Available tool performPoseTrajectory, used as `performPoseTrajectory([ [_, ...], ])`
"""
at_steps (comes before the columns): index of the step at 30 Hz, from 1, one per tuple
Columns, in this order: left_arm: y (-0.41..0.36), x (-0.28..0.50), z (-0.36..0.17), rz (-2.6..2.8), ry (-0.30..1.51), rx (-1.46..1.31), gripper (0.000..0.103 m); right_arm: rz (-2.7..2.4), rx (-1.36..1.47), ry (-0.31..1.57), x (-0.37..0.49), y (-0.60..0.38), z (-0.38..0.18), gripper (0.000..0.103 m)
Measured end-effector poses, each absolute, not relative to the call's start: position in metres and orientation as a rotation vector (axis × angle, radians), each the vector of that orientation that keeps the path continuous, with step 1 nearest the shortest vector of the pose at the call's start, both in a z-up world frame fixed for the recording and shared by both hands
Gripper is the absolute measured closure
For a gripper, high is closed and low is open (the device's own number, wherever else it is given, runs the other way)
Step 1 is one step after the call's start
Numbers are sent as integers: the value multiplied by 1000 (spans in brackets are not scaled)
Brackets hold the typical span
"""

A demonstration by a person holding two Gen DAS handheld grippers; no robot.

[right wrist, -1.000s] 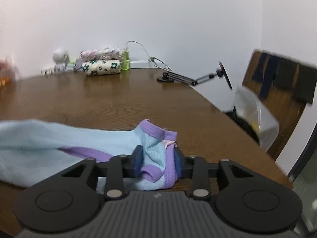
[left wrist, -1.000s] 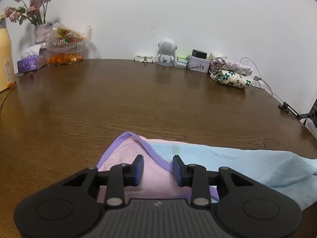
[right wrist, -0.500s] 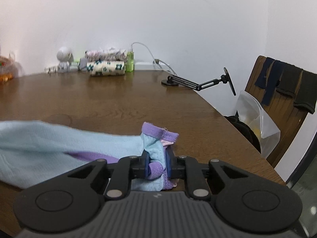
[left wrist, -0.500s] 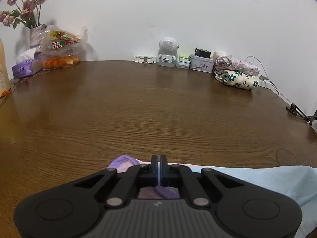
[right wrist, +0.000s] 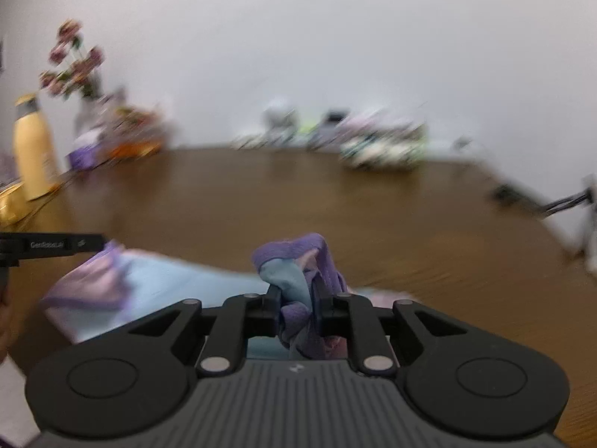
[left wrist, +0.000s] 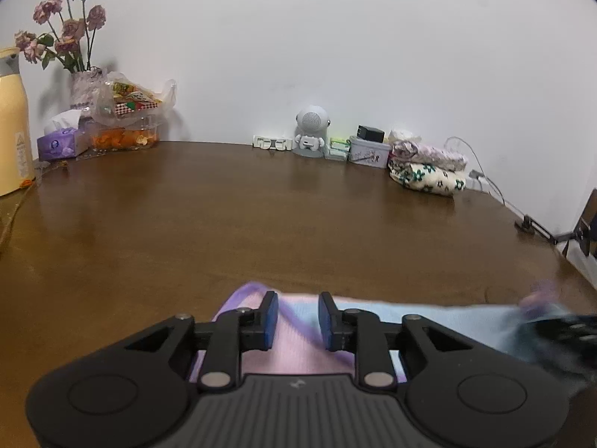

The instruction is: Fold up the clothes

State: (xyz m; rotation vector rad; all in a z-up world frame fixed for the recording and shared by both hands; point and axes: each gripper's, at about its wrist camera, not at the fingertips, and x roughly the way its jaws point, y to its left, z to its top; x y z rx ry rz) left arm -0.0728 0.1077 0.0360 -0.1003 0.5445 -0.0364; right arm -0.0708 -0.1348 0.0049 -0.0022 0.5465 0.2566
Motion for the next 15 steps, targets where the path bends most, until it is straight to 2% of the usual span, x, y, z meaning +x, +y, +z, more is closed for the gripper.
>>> performPoseTrajectory([
  [1,110,-78,35,-26,549,-106,71,269,-16,559,-70,-124,0,66],
  [2,113,-82,34,-20,560,-114,66,279,-32,564,-70,-117,-3,39],
  [4,118,-92,32,-13,587,-123,65,313,-55,549,-75,-111,1,22],
  [8,123,-114,29,13,633,-79,60,408,-50,521,-86,-124,29,18],
  [11,129,-120,22,55,680,-101,60,536,-61,475,-77,-143,60,17],
  [15,130,-126,20,107,668,-100,61,702,-282,492,-19,-119,83,20],
])
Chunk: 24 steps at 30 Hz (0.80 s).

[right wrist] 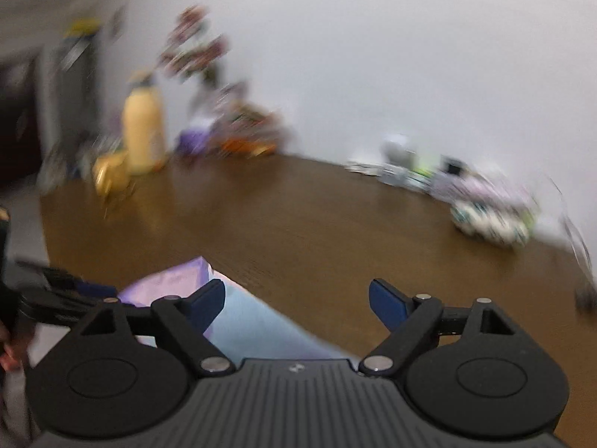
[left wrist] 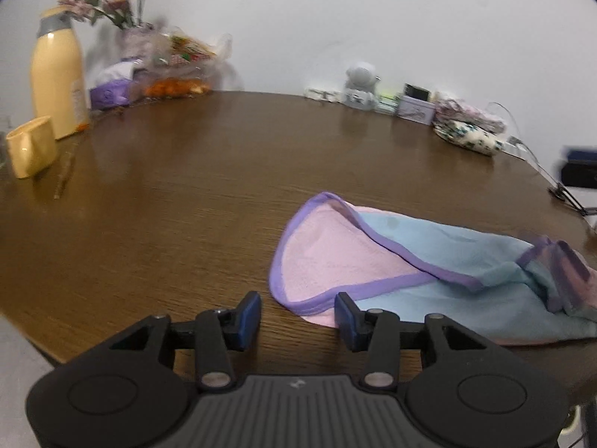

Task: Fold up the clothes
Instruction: 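Lift the folded garment with the right gripper while the left gripper grasps its end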

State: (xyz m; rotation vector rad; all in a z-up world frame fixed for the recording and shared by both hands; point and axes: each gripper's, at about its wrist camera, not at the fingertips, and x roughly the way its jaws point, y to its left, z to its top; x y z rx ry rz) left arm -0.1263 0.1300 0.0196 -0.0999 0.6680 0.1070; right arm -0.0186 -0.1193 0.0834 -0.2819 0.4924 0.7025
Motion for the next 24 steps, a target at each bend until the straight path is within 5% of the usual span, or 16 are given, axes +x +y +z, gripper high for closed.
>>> performPoseTrajectory([
  [4,124,-127,17,116,669,-91,63,977,-461,643,53,-55,70,35],
  [8,121,-125,15,123,658,-110,78,1159,-710,699,76,6,42,43],
  [11,120,-120,13,120,654,-97,94,1248,-747,771,82,25,30,67],
  [16,135,-90,15,61,681,-112,99,1312,-640,848,97,17,25,97],
  [24,137,37,35,-74,705,-61,100,973,-382,832,145,-44,32,101],
])
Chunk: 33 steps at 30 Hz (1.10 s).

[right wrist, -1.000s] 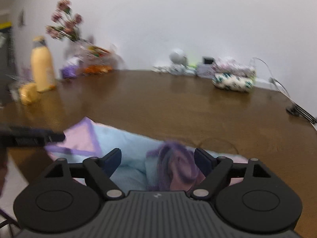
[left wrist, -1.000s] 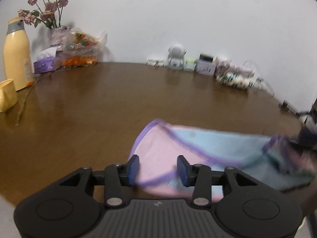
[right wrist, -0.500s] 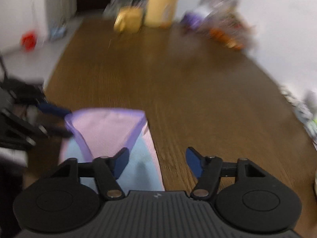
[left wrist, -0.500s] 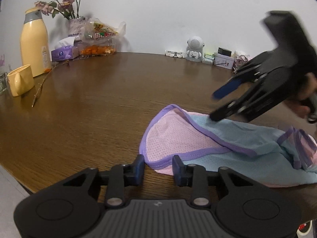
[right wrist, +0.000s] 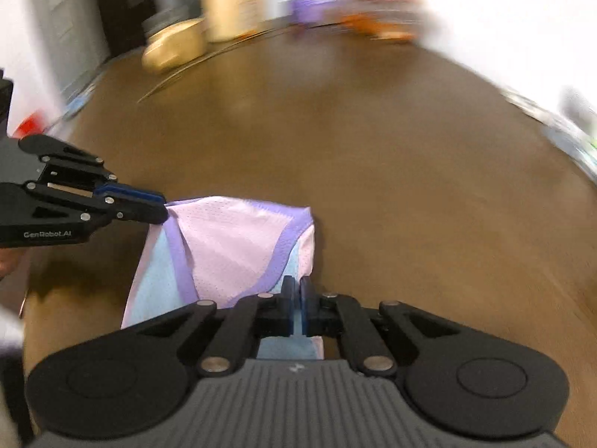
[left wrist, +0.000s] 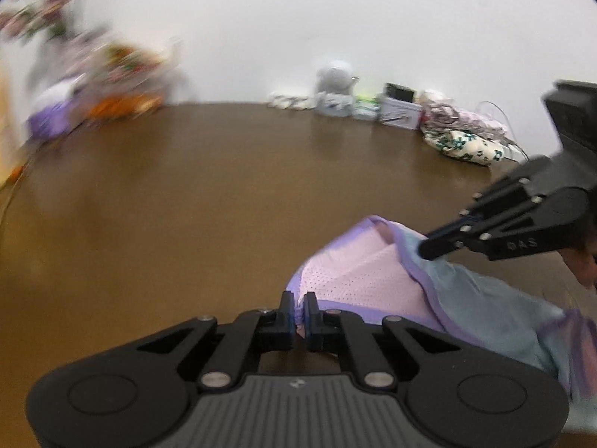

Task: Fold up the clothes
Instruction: 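Lift the folded garment with the right gripper while the left gripper grasps its end, then lay the garment strip flat and open both grippers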

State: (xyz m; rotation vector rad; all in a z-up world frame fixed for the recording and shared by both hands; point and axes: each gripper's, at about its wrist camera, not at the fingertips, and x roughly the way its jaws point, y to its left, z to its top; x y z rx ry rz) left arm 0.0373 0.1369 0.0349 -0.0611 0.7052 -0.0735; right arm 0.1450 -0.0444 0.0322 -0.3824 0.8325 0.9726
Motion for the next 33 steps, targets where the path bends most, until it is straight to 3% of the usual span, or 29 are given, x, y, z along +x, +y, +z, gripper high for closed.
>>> performPoseTrajectory([
  [6,81,149,42,-205,677,-55,98,600,-63,860,177,-133,34,101],
  [10,50,180,38,-103,651,-64,78,381,47,859,184,-184,27,99],
  [13,53,149,42,-140,647,-91,58,378,102,884,171,-209,27,95],
  [15,58,117,44,-182,671,-93,57,462,82,809,139,-221,41,86],
  [16,58,100,44,-240,691,-98,57,503,58,778,120,-223,45,66],
  [17,57,82,44,-308,712,-105,57,545,36,749,101,-225,50,56],
  [22,42,15,39,-656,742,-150,55,795,44,776,30,-212,37,57],
  [25,26,8,32,-705,721,-110,51,805,45,810,15,-200,24,64],
  [27,18,12,25,-692,735,-96,51,799,68,810,12,-201,21,69],
  [28,16,16,22,-682,747,-96,60,785,84,811,14,-203,19,73],
  [29,13,19,20,-668,753,-96,91,770,114,821,19,-205,16,86],
  [30,11,22,19,-649,757,-106,100,760,157,837,24,-208,13,93],
  [33,24,23,24,-613,709,-228,99,737,230,814,34,-213,13,100],
])
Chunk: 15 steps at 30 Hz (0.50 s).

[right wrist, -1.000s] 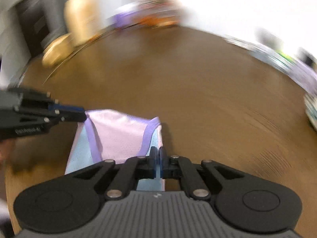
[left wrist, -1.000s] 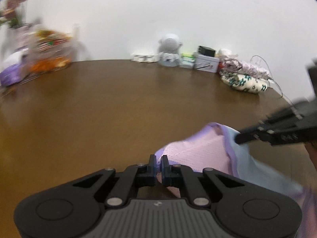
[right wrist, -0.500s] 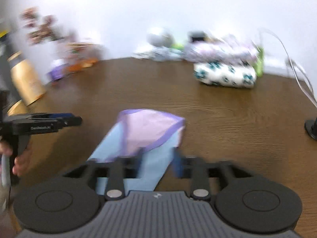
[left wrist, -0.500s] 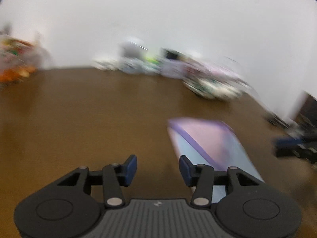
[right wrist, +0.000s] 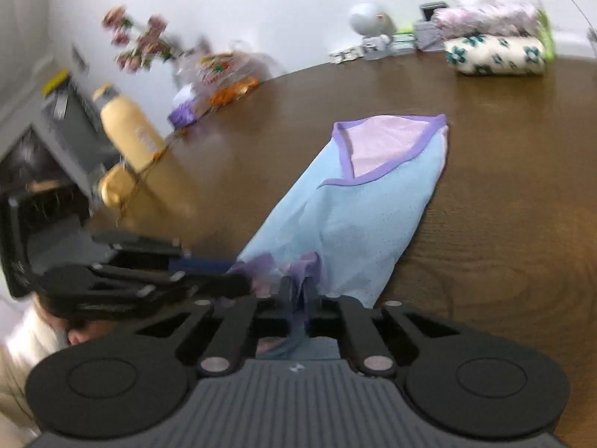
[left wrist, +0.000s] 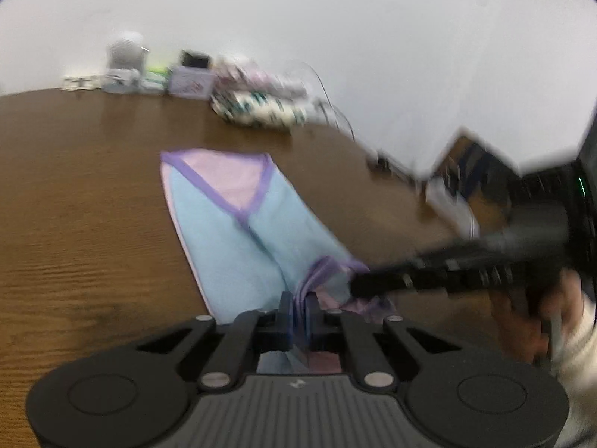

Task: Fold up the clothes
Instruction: 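Lay the garment strip flat and open both grippers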

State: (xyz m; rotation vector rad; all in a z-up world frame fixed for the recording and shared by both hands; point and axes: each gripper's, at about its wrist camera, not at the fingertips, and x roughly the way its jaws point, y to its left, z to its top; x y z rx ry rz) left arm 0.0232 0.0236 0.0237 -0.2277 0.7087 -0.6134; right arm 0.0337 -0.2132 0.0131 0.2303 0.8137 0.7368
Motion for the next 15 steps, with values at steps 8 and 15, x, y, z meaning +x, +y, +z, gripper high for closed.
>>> performPoseTrajectory([
  [8,38,41,24,-456,723,-418,52,460,280,679,35,-219,15,69],
  [15,36,13,23,-544,737,-308,56,597,249,658,8,-229,16,65],
])
